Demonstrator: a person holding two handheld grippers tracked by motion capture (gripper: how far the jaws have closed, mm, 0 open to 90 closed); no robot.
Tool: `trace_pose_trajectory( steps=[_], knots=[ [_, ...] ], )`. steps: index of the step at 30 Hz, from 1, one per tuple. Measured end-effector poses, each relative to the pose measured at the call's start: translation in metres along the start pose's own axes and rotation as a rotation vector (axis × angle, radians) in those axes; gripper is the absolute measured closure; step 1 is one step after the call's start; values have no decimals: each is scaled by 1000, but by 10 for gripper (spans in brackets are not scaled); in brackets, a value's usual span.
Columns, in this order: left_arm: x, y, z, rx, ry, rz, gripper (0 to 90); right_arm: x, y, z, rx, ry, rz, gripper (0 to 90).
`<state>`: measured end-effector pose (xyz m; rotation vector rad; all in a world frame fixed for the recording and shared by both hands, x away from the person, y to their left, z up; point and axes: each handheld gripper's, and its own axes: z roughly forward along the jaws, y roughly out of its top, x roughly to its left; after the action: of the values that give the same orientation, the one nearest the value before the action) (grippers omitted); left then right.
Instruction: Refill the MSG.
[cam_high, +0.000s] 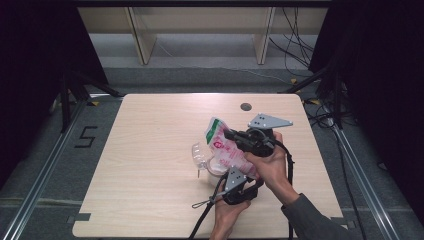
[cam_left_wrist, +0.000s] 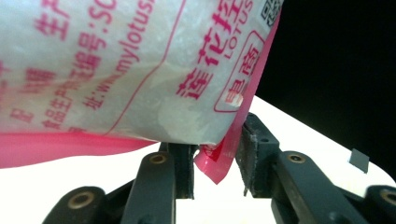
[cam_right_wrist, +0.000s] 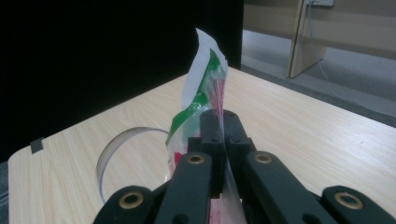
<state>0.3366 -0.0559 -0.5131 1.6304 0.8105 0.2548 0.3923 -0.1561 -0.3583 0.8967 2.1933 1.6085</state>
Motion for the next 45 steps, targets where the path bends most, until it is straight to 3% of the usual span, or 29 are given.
trace_pose_trajectory(
  steps=[1, 3, 6, 9, 11, 16, 17, 20, 26, 31, 35, 37, 40, 42, 45],
  knots=[
    [-1, -1, 0, -6, 5, -10, 668, -2, -1, -1, -6, -3, -29, 900],
    [-1, -2, -1, 5, 8, -2, 647, -1, -4, -3, -19, 11, -1, 900],
    [-1, -2, -3, 37, 29, 46, 622, -3, -9, -6, -37, 20, 18, 900],
    [-1, -3, -4, 28, 20, 31, 603, -4, -11, -11, -60, 24, 43, 900],
    [-1, -3, -6, 36, 39, 29, 575, -7, -13, -14, -95, 37, 37, 900],
    [-2, -3, -8, 50, 61, 31, 530, -11, -19, -23, -120, 30, 104, 900],
    [-1, -4, -8, 52, 59, 30, 522, -15, -20, -24, -129, 33, 77, 900],
    [0, -4, -8, 60, 55, 24, 492, -16, -23, -30, -131, 39, 117, 900],
    [-3, -4, -13, 93, 94, 7, 401, -23, -33, -35, -169, 41, 121, 900],
    [-7, -6, -16, 85, 50, -19, 345, -28, -38, -38, -182, 46, 125, 900],
    [-10, -4, -24, 86, 36, 22, 325, -33, -43, -44, -202, 61, 131, 900],
    [-13, -4, -28, 79, 28, -4, 325, -35, -46, -46, -207, 67, 154, 900],
    [-18, -2, -39, 73, 4, 29, 339, -41, -51, -48, -219, 49, 146, 900],
    [-21, 1, -48, 66, 8, 43, 339, -42, -54, -50, -213, 52, 188, 900],
    [-21, 3, -58, 56, 22, 70, 339, -48, -58, -52, -216, 45, 176, 900]
  ],
)
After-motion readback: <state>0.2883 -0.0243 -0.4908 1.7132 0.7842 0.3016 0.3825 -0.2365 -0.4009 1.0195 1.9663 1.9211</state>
